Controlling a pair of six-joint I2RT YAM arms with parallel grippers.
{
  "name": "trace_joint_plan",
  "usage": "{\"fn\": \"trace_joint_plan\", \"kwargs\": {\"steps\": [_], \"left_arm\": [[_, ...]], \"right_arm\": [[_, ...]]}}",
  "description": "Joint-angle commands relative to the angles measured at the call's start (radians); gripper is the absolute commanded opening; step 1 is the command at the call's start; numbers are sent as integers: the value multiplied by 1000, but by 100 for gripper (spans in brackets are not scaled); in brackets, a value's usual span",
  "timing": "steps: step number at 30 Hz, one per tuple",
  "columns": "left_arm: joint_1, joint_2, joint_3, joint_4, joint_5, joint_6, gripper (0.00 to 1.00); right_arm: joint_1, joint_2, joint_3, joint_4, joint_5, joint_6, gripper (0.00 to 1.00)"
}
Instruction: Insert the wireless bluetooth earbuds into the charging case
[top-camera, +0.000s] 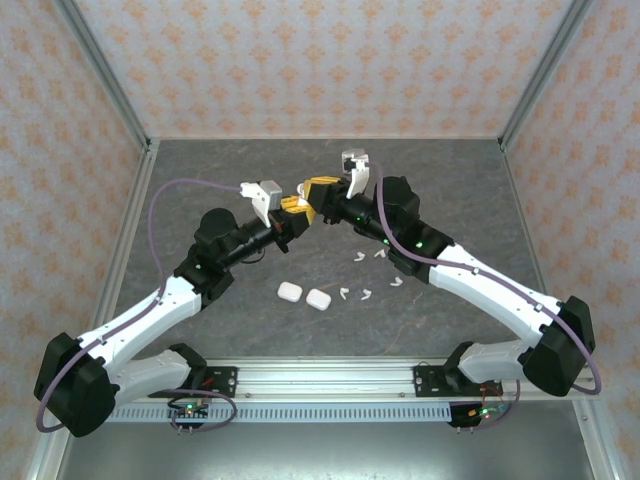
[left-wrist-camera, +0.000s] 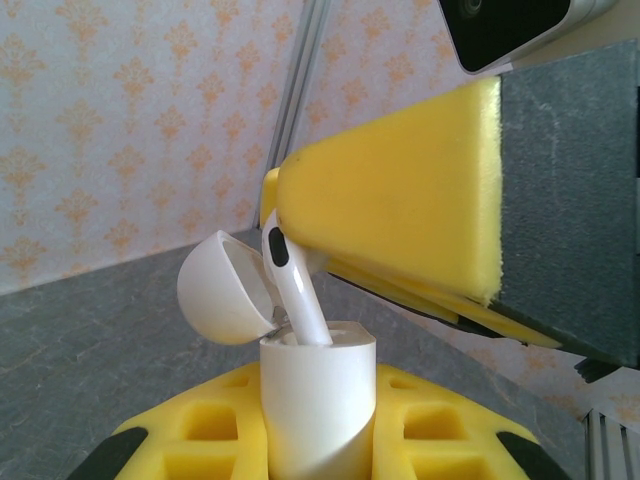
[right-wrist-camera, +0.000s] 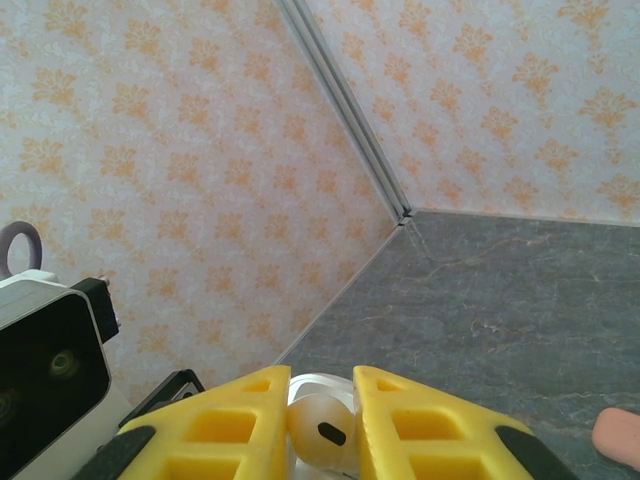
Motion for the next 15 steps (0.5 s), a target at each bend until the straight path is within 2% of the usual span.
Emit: {"fn": "trace_joint_plan", "kwargs": {"steps": [1, 10, 15], "left_arm": [[-4, -17, 36, 26, -13, 14, 0], [-4, -25, 35, 19, -16, 21, 0], [-3, -27, 35, 12, -15, 24, 0]], "right_arm": [[7, -26, -1, 2, -30, 16, 21], [7, -34, -14, -24, -47, 32, 21], [7, -46, -8, -41, -50, 28, 25]]}}
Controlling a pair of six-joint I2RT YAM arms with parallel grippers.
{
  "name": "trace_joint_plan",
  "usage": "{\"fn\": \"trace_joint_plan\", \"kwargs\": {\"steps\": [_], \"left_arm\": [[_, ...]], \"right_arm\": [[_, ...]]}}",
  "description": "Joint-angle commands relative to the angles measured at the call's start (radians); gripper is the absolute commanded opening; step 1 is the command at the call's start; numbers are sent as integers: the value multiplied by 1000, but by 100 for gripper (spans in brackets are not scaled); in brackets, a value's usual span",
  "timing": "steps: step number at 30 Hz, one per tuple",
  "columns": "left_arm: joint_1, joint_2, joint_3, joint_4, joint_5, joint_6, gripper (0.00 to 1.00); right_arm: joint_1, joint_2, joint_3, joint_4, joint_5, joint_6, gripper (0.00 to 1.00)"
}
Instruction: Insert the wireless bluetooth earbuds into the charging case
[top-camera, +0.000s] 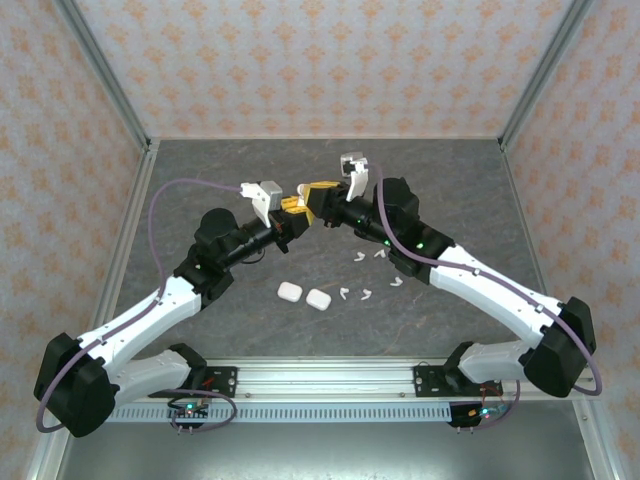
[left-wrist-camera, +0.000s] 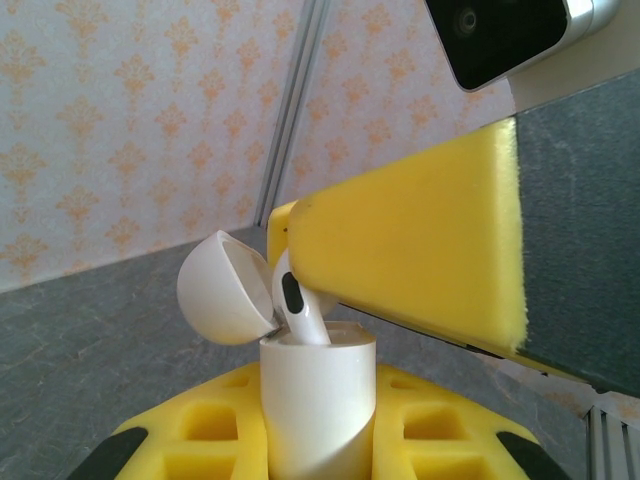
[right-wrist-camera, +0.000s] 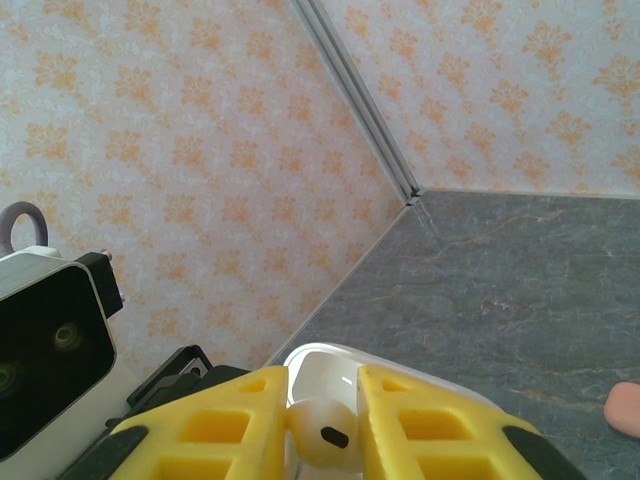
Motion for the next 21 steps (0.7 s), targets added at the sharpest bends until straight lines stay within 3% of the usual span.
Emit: {"fn": "trace_joint_plan", "kwargs": {"steps": [1, 12, 21], "left_arm": [[-4, -25, 35, 17, -14, 19, 0], [-4, -37, 27, 11, -10, 24, 0], [-3, -78, 9, 4, -17, 35, 0]], "right_arm": [[7, -39, 5, -16, -24, 5, 26], [-8, -67, 140, -164, -37, -57, 57], [-98, -81, 214, -383, -4, -95, 65]]}}
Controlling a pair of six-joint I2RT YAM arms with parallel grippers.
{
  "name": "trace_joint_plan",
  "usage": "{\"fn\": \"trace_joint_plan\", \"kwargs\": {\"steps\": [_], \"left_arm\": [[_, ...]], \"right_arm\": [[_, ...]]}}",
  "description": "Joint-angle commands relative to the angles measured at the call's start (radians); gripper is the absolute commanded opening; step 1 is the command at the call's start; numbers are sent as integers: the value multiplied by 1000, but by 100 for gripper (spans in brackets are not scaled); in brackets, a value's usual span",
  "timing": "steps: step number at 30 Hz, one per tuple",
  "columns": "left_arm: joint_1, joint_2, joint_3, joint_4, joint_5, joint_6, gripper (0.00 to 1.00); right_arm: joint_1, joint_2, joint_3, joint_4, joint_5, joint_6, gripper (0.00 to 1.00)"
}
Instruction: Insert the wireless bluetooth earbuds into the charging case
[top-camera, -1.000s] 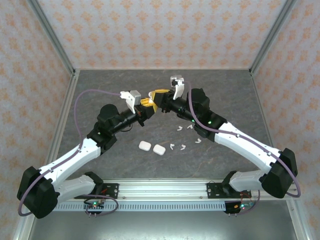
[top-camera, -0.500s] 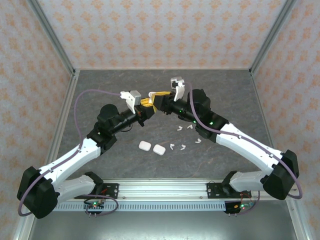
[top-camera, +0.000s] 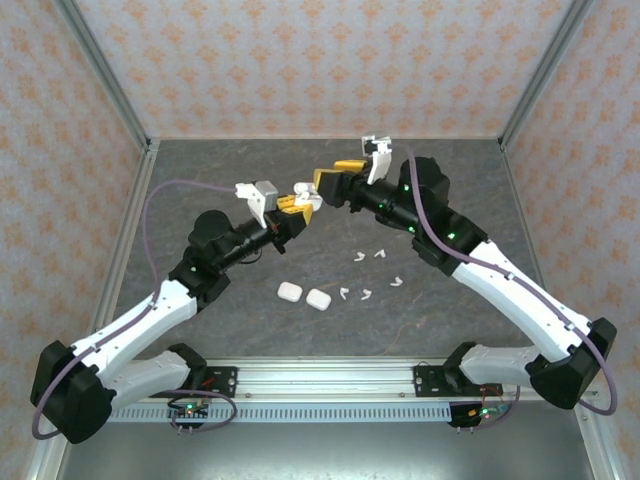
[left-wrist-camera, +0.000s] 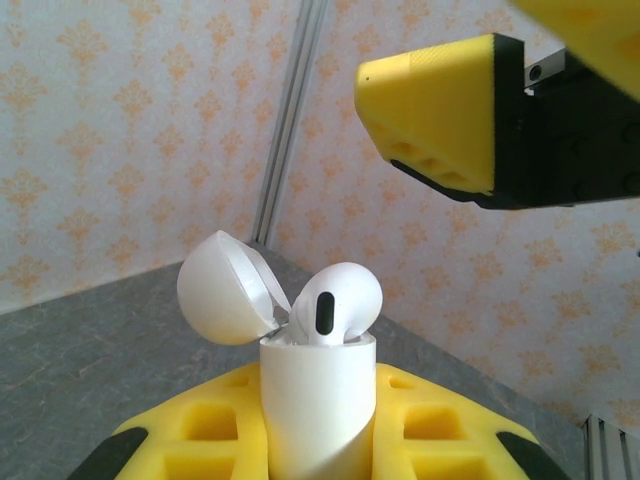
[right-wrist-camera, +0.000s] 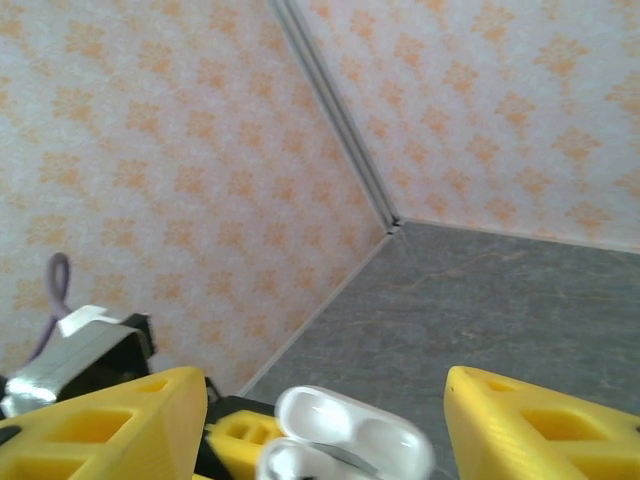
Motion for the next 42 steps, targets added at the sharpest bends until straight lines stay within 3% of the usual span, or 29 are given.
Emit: {"fn": "trace_joint_plan", "kwargs": {"steps": [1, 7, 13, 24, 35, 42], "left_arm": [[-3, -37, 7, 9, -19, 31, 0], [-4, -56, -15, 46, 0, 33, 0], [-4, -53, -20, 88, 36, 28, 0], [-4, -79, -8, 42, 34, 41, 0], [-5, -112, -17, -3, 10, 57, 0], [-4, -120, -19, -13, -2, 59, 0]], "right_arm": [[-38, -12, 22, -129, 4, -22, 65], [-55, -50, -9, -148, -134, -70, 72], [-55, -66, 15, -209, -182, -133, 84], [-99, -72, 4, -333, -77, -126, 86], [-157, -23, -174, -354, 0, -10, 81], [-158, 171, -265, -343, 112, 16, 78]]}}
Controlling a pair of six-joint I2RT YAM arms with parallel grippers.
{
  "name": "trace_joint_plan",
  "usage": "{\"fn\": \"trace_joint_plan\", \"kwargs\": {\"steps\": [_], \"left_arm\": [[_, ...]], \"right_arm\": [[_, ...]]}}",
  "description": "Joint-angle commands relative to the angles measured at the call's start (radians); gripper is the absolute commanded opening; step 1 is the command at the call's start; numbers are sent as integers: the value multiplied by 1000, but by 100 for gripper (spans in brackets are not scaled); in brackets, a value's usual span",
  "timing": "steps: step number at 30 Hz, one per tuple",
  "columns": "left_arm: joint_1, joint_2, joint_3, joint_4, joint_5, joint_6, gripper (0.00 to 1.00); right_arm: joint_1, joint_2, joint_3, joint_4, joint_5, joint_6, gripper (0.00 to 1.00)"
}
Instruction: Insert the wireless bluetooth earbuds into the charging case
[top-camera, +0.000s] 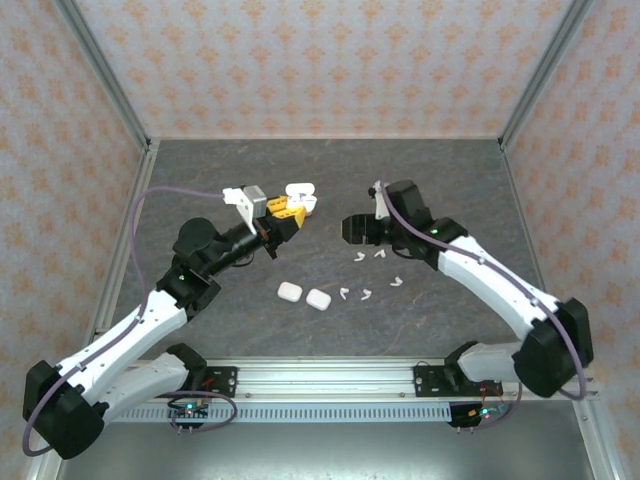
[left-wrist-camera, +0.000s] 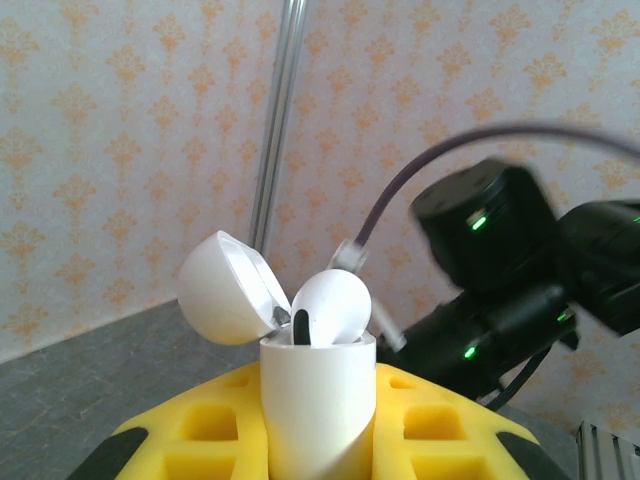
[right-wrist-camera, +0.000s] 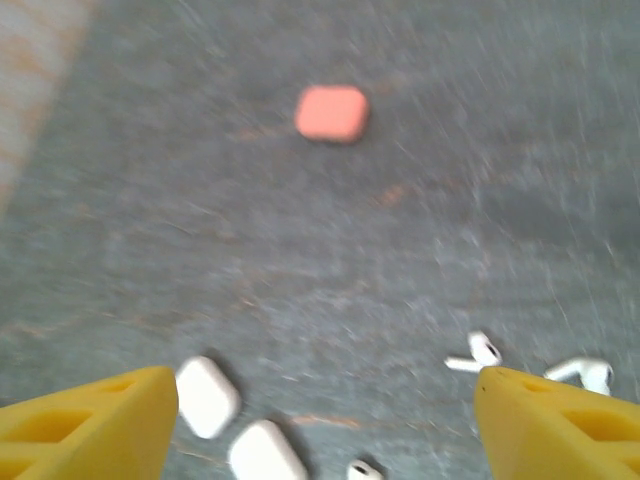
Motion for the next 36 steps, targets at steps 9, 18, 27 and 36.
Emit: {"fn": "trace_joint_plan", "kwargs": {"steps": [9, 18, 27, 36], "left_arm": [[-4, -18, 1, -16, -28, 25, 0], [-3, -20, 8, -43, -37, 36, 0], [-3, -14, 15, -61, -45, 49, 0], [-3, 1, 21, -61, -46, 50, 0]], "right_arm": [[38, 356, 58, 30, 188, -40, 75], [55, 551, 166, -2, 263, -63, 62], [62, 548, 124, -43, 302, -63, 58], [74, 463, 32, -49, 305, -35, 52]]}}
